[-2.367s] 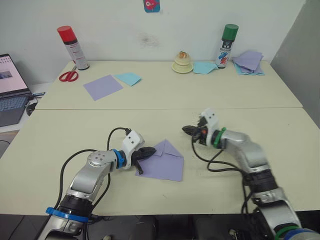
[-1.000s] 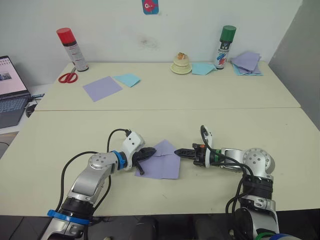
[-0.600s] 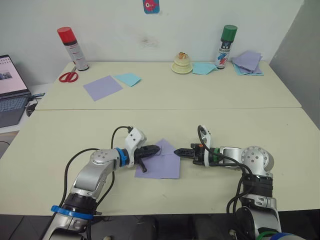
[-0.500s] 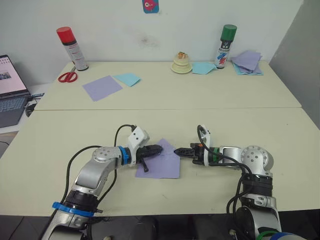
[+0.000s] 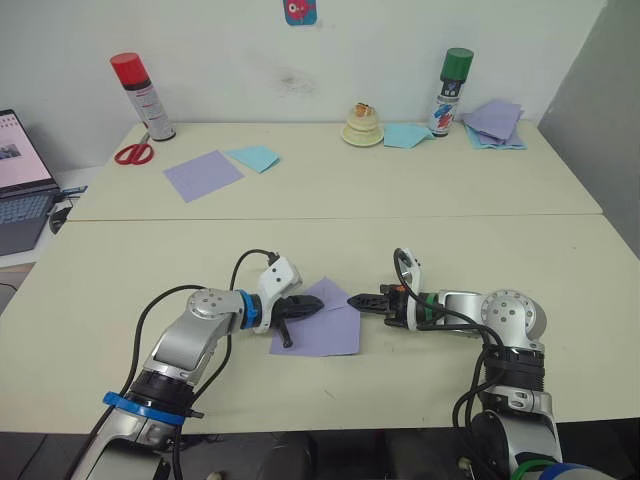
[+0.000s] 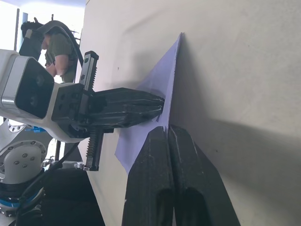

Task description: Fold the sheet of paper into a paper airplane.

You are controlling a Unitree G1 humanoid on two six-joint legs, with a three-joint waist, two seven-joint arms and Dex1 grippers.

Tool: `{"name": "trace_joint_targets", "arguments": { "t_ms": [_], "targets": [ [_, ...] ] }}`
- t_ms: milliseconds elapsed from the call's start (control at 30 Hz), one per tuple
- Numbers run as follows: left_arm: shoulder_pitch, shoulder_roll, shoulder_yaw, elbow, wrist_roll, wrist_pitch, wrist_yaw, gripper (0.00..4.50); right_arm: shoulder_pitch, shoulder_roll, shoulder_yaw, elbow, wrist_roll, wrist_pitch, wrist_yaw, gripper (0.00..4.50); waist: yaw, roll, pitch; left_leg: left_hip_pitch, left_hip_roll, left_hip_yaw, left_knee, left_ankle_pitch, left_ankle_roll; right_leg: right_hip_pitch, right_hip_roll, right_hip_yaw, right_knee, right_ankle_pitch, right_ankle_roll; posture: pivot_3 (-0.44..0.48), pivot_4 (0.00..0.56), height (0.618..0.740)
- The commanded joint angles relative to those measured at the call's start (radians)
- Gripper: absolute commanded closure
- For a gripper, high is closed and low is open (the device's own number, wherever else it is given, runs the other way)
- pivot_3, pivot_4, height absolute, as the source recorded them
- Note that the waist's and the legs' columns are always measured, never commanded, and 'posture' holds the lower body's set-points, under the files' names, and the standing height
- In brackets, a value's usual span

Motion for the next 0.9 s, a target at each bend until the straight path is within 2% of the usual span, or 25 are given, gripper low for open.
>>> {"name": "trace_joint_targets", "arguments": {
  "t_ms": [33, 367, 467, 667, 900],
  "targets": [
    [-0.005, 0.017, -0.006, 0.008, 0.021, 0.0, -0.005, 4.5, -0.013, 0.006, -0.013, -0.027, 0.008, 0.0, -0.012, 4.47, 0.0, 0.0, 0.0, 0.0, 0.0, 0.0, 0.0, 0.0, 0.0, 0.0, 0.0, 0.0, 0.0, 0.0, 0.0, 0.0, 0.15, 0.74],
    [-0.005, 0.013, -0.009, 0.02, 0.025, -0.008, -0.004, 4.5, -0.037, 0.065, -0.012, -0.047, 0.036, 0.01, -0.01, 4.47, 0.0, 0.001, 0.0, -0.002, 0.0, 0.0, 0.0, 0.0, 0.0, -0.002, 0.0, 0.0, 0.001, 0.0, 0.0, 0.0, 0.15, 0.74],
    [-0.003, 0.015, -0.008, 0.021, 0.025, -0.008, -0.003, 4.5, -0.044, 0.081, -0.019, -0.05, 0.05, 0.017, 0.002, 3.81, 0.0, 0.001, 0.0, -0.002, 0.0, 0.0, 0.0, 0.0, 0.0, -0.002, 0.0, 0.0, 0.0, 0.0, 0.0, 0.0, 0.15, 0.74],
    [0.003, 0.023, -0.002, 0.02, 0.024, -0.009, -0.003, 4.5, -0.068, 0.124, -0.056, -0.043, 0.068, 0.046, -0.005, 1.7, 0.0, 0.001, 0.001, -0.002, 0.0, 0.0, 0.0, 0.0, 0.0, -0.002, 0.0, 0.0, 0.001, 0.0, 0.0, 0.0, 0.15, 0.74],
    [0.013, 0.023, 0.0, 0.009, 0.021, -0.002, 0.004, 4.5, -0.085, 0.163, -0.101, -0.002, 0.135, 0.057, -0.037, 1.7, -0.001, 0.001, 0.001, -0.002, 0.0, 0.0, 0.0, 0.0, 0.0, -0.003, 0.0, 0.0, 0.001, 0.0, 0.0, 0.0, 0.15, 0.74]
  ]
}}
